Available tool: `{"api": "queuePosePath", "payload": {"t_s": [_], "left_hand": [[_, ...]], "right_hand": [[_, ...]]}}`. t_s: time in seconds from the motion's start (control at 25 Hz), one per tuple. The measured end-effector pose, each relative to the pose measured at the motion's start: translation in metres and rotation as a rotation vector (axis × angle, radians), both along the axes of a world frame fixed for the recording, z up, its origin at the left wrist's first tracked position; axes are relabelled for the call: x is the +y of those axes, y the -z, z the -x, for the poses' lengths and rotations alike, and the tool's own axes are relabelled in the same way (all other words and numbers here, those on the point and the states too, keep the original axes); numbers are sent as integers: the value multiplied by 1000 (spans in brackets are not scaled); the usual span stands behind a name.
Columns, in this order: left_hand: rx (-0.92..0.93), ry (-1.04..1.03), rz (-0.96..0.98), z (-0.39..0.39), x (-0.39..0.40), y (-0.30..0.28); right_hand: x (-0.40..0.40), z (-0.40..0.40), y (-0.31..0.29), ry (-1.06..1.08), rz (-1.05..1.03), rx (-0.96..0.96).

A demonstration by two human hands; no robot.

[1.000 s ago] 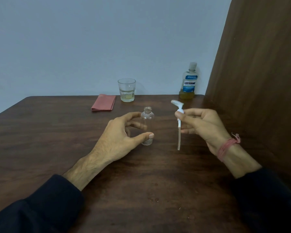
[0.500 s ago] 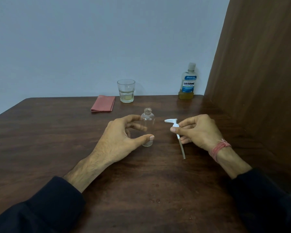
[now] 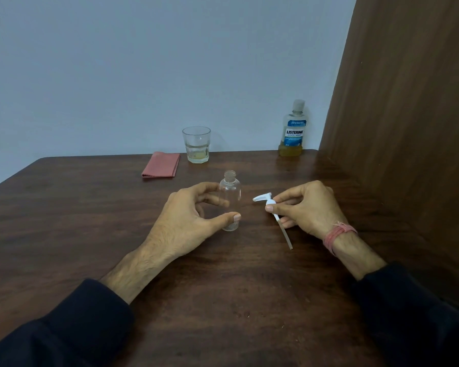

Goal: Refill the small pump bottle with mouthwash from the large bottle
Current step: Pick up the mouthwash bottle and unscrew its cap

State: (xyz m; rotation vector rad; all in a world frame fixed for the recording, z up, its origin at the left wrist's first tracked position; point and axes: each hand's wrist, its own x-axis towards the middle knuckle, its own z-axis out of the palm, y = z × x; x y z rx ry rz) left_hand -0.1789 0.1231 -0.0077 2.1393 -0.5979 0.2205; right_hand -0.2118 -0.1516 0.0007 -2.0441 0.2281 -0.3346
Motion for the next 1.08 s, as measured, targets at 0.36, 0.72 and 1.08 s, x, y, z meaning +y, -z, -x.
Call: {"api": "queuePosePath", "payload": {"t_s": [0.36, 0.72, 1.08], "left_hand": [[42, -30, -5, 9, -4, -5], [-228, -226, 208, 32, -13, -23], [-253, 57, 331, 42, -158, -59]], "right_hand": [[-5, 1, -2, 18, 16, 25], [-5, 10, -14, 148, 104, -110], [-35, 3, -37, 188, -79, -480]]}}
